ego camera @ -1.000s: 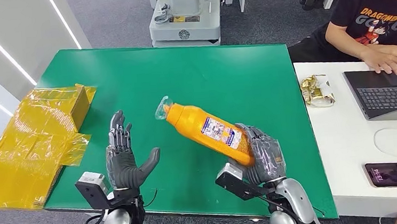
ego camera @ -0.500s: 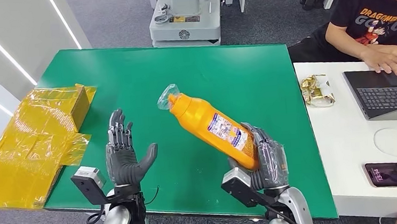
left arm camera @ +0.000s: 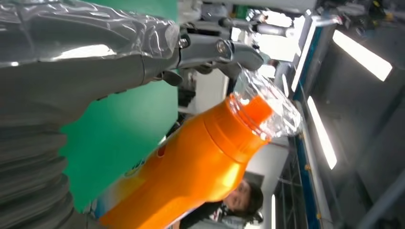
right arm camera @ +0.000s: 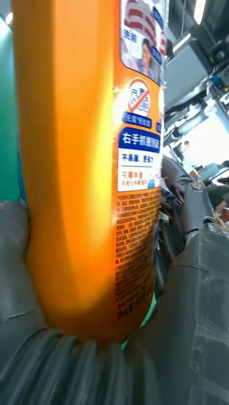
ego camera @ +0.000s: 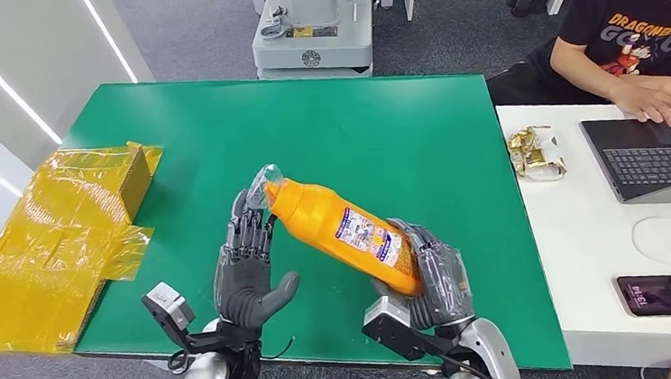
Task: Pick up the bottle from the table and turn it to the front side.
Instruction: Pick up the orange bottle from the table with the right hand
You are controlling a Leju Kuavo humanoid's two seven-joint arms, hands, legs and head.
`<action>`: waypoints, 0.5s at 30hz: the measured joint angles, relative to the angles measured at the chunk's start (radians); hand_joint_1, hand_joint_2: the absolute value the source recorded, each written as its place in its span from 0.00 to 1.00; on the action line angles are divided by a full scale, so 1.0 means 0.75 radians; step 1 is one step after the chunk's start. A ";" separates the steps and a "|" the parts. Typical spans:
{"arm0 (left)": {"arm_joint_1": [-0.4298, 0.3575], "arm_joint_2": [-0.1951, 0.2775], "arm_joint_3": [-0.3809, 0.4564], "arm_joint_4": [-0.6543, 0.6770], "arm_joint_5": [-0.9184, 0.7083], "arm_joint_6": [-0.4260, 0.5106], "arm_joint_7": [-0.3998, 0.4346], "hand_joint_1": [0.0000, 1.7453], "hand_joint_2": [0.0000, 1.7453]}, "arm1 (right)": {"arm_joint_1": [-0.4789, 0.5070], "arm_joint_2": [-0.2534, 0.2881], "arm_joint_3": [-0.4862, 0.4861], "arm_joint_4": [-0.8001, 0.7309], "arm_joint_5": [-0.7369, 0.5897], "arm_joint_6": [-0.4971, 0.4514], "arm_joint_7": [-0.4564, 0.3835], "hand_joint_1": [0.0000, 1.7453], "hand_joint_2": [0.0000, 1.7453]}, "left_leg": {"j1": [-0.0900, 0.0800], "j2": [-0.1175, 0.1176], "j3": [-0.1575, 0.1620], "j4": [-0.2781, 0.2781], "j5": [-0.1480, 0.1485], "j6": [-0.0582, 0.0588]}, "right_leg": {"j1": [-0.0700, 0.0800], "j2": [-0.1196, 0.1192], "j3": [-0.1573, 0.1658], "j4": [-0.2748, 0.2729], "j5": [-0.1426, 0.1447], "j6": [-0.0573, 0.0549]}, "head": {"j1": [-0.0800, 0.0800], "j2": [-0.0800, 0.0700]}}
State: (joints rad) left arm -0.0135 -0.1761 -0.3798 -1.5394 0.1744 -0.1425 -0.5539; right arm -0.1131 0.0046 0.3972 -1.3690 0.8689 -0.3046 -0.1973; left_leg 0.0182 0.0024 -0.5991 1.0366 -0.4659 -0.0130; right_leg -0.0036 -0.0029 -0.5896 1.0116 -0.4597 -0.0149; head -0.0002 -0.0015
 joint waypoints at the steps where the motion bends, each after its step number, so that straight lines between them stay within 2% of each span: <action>1: -0.006 0.000 -0.002 0.002 -0.001 -0.007 0.000 0.00 1.00 | -0.004 0.000 0.002 0.005 0.000 -0.003 -0.014 1.00 1.00 | 0.000 0.000 0.000 0.000 0.000 0.000 | 0.000 0.000 0.000 0.000 0.000 0.000 | 0.000 0.000; 15: -0.040 0.002 0.001 0.010 -0.014 -0.005 0.014 0.00 1.00 | -0.080 0.007 0.051 0.120 -0.013 0.013 -0.092 1.00 1.00 | 0.000 -0.001 0.000 0.000 0.000 0.000 | 0.000 0.000 0.000 0.000 0.000 0.000 | 0.000 0.000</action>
State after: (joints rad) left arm -0.0437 -0.1747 -0.3790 -1.5316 0.1640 -0.1464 -0.5436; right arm -0.1734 0.0101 0.4355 -1.2794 0.8591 -0.2948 -0.2661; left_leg 0.0182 0.0020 -0.5992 1.0366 -0.4658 -0.0131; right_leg -0.0036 -0.0031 -0.5896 1.0118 -0.4597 -0.0150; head -0.0001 -0.0015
